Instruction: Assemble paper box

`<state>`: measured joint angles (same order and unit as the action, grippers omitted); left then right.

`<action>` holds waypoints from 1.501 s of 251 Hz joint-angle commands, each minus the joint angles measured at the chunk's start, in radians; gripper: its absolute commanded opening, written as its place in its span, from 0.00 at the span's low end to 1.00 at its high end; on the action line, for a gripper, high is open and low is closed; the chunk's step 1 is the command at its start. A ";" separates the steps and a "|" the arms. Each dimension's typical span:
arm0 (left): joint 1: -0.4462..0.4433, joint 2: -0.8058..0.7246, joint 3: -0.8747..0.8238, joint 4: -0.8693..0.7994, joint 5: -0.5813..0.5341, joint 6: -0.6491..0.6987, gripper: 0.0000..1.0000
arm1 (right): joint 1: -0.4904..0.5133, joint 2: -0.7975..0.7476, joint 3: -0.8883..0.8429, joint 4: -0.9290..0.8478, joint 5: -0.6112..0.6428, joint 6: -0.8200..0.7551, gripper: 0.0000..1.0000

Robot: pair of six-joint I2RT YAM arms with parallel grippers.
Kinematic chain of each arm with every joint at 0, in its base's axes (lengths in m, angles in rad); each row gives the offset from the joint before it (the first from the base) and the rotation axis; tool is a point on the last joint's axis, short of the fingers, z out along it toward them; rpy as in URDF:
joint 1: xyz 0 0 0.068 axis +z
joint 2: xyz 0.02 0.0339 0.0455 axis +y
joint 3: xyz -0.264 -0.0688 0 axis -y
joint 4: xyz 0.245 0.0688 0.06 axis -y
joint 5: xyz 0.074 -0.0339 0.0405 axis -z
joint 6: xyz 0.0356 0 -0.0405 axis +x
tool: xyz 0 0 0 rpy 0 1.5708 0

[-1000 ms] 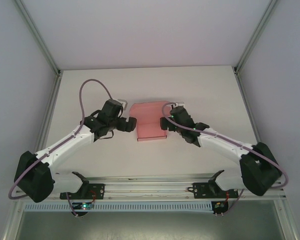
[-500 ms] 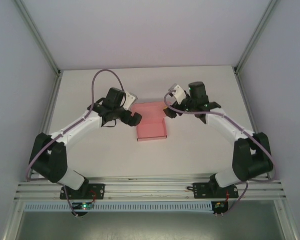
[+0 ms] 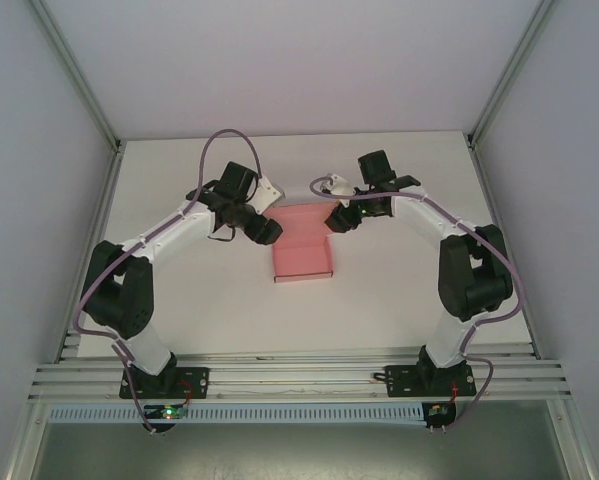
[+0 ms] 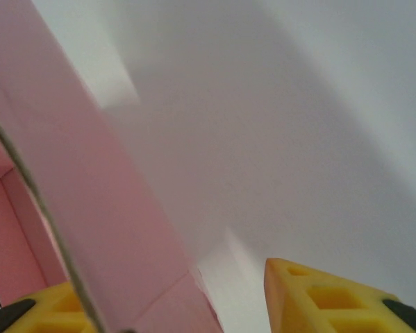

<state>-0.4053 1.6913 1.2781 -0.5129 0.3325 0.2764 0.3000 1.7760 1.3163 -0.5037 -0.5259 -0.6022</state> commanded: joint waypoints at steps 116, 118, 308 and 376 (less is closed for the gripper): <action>-0.005 0.000 0.049 -0.057 -0.033 -0.063 0.00 | -0.010 -0.030 0.007 -0.009 0.004 0.103 0.06; -0.007 0.000 0.048 -0.055 -0.039 -0.068 0.00 | -0.008 -0.033 0.004 -0.003 0.007 0.111 0.06; -0.252 -0.043 -0.056 0.222 -0.585 -0.807 0.00 | 0.242 -0.265 -0.443 0.791 0.582 1.090 0.00; -0.261 -0.040 -0.151 0.421 -0.525 -0.953 0.00 | 0.317 -0.282 -0.576 0.933 0.661 1.096 0.00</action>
<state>-0.6529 1.6669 1.1770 -0.3019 -0.2485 -0.5362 0.5732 1.5337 0.7944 0.2546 0.1104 0.4324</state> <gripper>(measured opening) 0.057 0.052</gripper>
